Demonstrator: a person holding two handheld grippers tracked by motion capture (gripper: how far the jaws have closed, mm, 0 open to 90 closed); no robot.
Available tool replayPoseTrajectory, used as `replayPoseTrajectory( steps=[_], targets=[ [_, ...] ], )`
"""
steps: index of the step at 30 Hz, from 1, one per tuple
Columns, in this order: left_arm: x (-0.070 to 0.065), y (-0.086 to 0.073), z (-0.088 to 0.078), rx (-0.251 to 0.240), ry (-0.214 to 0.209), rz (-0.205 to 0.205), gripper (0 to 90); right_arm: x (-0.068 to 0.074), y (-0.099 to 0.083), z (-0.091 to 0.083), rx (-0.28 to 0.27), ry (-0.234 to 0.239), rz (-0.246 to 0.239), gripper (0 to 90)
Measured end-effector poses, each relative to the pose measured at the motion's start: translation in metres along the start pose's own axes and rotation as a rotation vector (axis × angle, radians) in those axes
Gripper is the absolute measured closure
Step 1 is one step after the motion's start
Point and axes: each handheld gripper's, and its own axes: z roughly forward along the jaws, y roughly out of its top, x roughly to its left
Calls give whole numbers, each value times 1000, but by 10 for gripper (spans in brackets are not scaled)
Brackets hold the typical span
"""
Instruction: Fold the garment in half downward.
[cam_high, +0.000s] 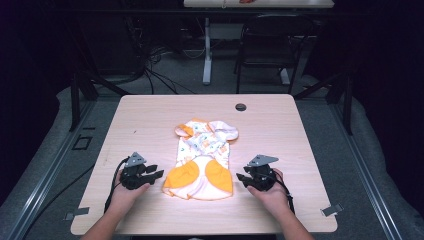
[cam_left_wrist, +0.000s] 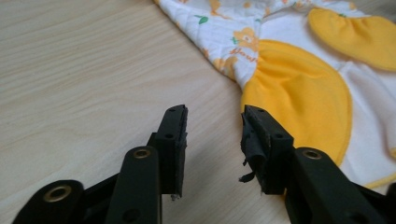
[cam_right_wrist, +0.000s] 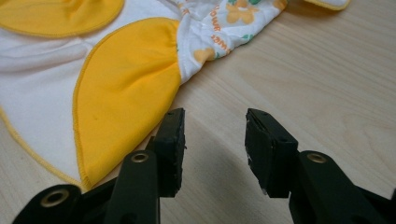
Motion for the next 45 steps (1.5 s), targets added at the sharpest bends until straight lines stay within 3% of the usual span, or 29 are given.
replayPoseTrajectory(
  steps=[7, 11, 16, 17, 20, 25, 32, 39, 45],
  targets=[
    [-4, 7, 2, 0, -5, 19, 652, 0, 2, 2, -2, 4, 6, 595],
    [-4, 16, 7, -6, -19, 2, 718, -1, 11, 4, -16, 23, 21, 656],
    [-6, 32, 12, -8, -17, 27, 811, 1, 30, 6, -12, 38, -9, 761],
    [-6, 35, 15, -13, -18, 29, 838, 2, 39, 12, -6, 62, -16, 802],
    [-9, 47, 26, 4, -27, 50, 894, 5, 50, 20, -2, 70, -40, 869],
    [-14, 57, 37, 28, -23, 88, 900, 7, 64, 30, -5, 87, -51, 900],
    [-15, 76, 59, 62, -23, 113, 900, 6, 80, 51, 62, 52, -87, 900],
    [-12, 71, 85, 110, -13, 91, 900, 2, 80, 75, 117, 47, -66, 895],
    [-10, 64, 87, 144, -23, 86, 900, -2, 74, 83, 143, 51, -52, 886]
  ],
)
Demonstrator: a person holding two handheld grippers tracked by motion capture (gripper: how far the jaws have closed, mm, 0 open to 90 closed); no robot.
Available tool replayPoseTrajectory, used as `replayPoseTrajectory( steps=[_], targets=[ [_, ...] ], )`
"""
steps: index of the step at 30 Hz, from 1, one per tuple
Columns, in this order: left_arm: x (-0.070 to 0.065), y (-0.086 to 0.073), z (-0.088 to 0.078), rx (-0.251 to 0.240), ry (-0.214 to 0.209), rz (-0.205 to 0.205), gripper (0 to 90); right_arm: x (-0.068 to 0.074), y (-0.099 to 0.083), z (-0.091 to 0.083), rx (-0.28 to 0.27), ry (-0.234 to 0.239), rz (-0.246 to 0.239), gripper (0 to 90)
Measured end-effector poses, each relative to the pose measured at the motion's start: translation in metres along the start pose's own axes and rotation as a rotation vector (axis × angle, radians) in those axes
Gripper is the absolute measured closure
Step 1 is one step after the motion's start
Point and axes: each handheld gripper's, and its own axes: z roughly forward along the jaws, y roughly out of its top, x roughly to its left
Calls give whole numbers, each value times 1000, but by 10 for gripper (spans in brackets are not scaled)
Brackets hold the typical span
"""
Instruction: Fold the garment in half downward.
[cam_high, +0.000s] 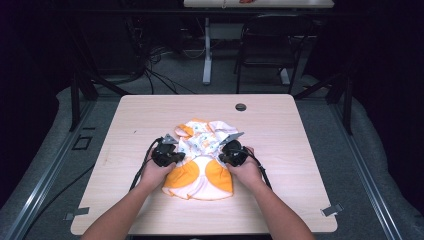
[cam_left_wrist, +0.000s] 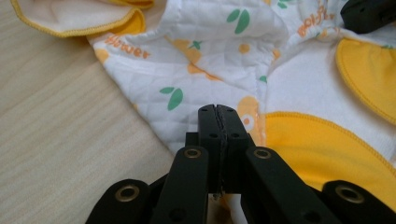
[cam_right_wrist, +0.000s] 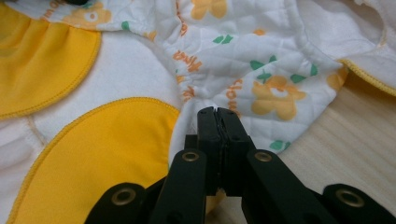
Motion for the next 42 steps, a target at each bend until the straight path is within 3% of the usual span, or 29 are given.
replayPoseTrajectory(
  steps=[7, 18, 33, 37, 39, 42],
  targets=[
    [-3, -5, -5, 8, -17, 20, 900, 0, -4, -3, -3, 10, 2, 871],
    [-26, -23, -21, 37, -81, 73, 898, 18, -23, -21, 28, 74, -59, 856],
    [-45, -41, -37, 55, -140, 76, 898, 39, -37, -35, 69, 112, -150, 854],
    [-43, -38, -39, 69, -157, 73, 880, 41, -35, -36, 80, 124, -153, 842],
    [-39, -31, -42, 58, -145, 75, 873, 39, -29, -40, 90, 116, -174, 838],
    [-32, -17, -47, 38, -132, 73, 872, 36, -19, -46, 70, 110, -168, 836]
  ],
)
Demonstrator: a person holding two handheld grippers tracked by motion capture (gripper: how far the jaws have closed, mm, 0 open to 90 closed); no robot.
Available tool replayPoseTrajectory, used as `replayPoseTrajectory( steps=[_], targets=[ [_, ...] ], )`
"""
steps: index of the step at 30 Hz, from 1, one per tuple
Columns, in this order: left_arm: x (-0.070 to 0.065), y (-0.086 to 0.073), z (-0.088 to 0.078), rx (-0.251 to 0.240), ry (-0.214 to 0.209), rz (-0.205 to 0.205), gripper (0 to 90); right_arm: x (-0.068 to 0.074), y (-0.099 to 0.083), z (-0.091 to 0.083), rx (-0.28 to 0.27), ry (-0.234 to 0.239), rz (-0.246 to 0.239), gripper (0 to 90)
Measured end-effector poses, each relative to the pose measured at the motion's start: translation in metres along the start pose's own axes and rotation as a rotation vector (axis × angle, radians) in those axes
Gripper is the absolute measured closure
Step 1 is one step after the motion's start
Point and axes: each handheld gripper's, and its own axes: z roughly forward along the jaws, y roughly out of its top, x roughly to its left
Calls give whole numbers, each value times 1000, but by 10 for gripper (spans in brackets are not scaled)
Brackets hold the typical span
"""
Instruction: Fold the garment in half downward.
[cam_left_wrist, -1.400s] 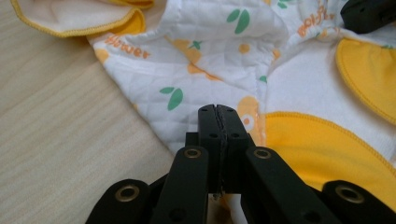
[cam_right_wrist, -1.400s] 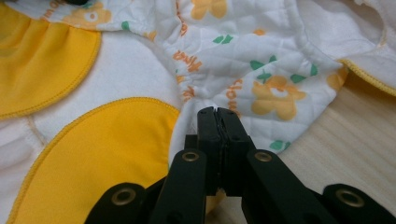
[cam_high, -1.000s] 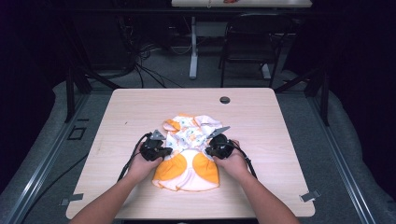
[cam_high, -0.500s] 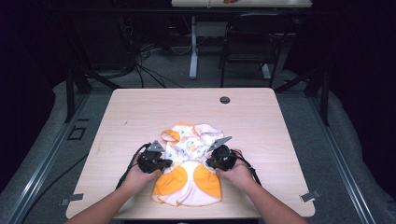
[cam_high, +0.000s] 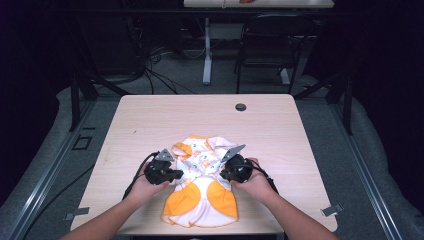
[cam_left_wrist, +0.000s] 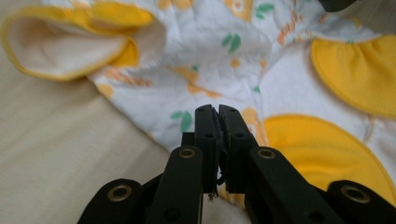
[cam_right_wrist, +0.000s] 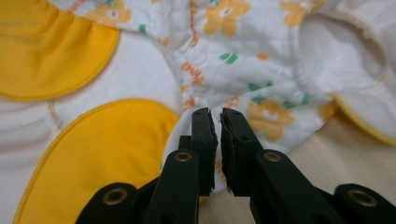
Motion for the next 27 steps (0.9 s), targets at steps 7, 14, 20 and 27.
replayPoseTrajectory(
  steps=[7, 14, 20, 27],
  targets=[
    [18, 40, -9, -40, 19, 8, 872, -21, 30, -12, -11, -47, -2, 839],
    [35, 65, 0, -40, 57, -2, 873, -45, 54, -9, -18, -80, 10, 837],
    [52, 77, 22, -31, 59, -18, 880, -64, 64, 7, -8, -89, 45, 832],
    [62, 81, 45, 14, 90, -40, 880, -76, 70, 28, 14, -116, 99, 819]
  ],
)
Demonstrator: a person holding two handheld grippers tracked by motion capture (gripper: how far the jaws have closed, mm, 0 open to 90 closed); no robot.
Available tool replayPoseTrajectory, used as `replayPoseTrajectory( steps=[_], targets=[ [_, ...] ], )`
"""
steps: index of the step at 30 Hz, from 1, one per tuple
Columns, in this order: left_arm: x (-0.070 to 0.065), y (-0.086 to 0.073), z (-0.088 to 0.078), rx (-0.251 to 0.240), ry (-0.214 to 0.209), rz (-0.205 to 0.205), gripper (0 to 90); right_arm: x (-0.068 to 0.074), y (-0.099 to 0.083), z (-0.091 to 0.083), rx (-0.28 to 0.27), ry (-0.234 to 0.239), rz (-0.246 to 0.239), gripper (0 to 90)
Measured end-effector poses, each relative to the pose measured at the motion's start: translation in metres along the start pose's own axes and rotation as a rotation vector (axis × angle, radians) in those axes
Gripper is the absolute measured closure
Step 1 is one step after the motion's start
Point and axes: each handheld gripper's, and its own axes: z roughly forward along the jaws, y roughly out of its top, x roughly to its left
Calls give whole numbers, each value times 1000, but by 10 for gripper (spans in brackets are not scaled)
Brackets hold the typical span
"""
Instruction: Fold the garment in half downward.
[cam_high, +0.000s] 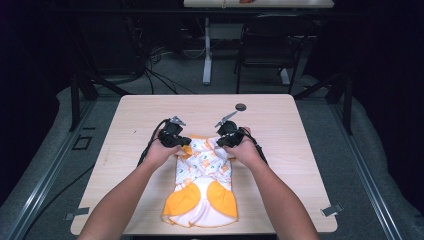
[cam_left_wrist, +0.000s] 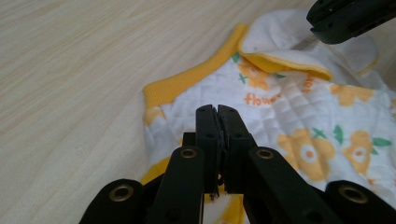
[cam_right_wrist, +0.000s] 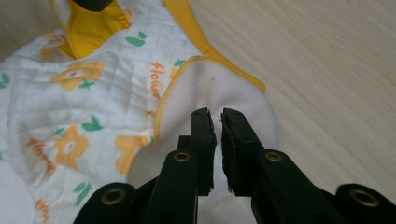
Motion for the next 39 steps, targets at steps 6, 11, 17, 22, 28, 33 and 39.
replayPoseTrajectory(
  steps=[6, 11, 17, 22, 28, 33, 39],
  targets=[
    [11, 1, 7, 1, 33, -25, 815, -9, 0, 13, -14, -37, 56, 748],
    [23, -4, 14, 5, 73, -54, 709, -18, -3, 20, -17, -64, 106, 671],
    [25, -8, 20, 19, 70, -65, 646, -24, -6, 25, -30, -53, 139, 635],
    [24, -10, 23, 34, 64, -61, 635, -24, -9, 31, -1, -43, 144, 617],
    [27, -18, 24, 11, 41, -95, 630, -25, -10, 33, 16, -31, 160, 615],
    [26, -18, 25, 11, 34, -93, 637, -26, -10, 35, 14, -23, 179, 624],
    [24, -18, 25, 15, 22, -90, 716, -29, -12, 35, 11, 34, 196, 711]
  ],
)
